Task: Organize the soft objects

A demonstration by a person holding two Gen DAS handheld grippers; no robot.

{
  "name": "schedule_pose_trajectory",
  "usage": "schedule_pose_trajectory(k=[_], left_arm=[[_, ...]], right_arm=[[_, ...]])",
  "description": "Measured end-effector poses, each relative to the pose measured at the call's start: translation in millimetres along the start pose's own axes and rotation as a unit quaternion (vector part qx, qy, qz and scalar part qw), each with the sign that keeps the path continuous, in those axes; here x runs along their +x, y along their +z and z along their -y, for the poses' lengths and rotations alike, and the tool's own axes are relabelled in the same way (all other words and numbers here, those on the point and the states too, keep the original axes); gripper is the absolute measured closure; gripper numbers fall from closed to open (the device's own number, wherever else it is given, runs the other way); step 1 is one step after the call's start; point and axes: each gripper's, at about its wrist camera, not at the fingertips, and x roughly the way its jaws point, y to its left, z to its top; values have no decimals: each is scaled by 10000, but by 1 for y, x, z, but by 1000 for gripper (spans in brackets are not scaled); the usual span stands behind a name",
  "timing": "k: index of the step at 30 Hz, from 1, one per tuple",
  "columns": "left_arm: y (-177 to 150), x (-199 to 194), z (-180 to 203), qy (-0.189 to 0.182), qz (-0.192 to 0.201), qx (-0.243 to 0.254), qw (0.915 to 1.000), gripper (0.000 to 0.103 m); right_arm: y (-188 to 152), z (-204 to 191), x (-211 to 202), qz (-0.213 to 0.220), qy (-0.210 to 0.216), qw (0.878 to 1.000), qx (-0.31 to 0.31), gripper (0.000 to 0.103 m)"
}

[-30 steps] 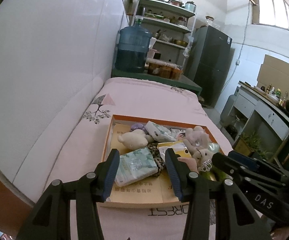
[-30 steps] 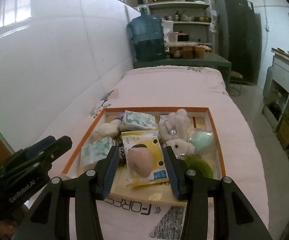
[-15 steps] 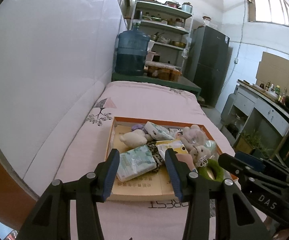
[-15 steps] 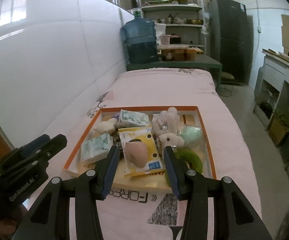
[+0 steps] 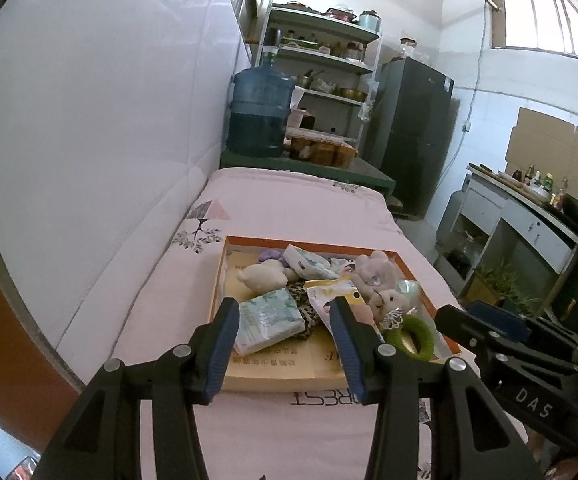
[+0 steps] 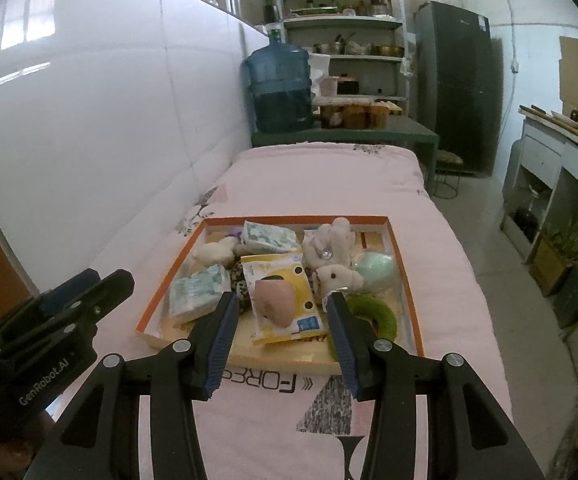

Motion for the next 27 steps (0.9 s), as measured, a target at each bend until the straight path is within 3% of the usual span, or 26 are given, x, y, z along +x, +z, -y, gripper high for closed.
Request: schedule_pose_trajectory(k=[27], left_arm=[[-15, -52, 5, -10, 194, 134, 9997, 56]], right_arm=[[-27, -20, -46, 76, -133, 9998, 132, 55]])
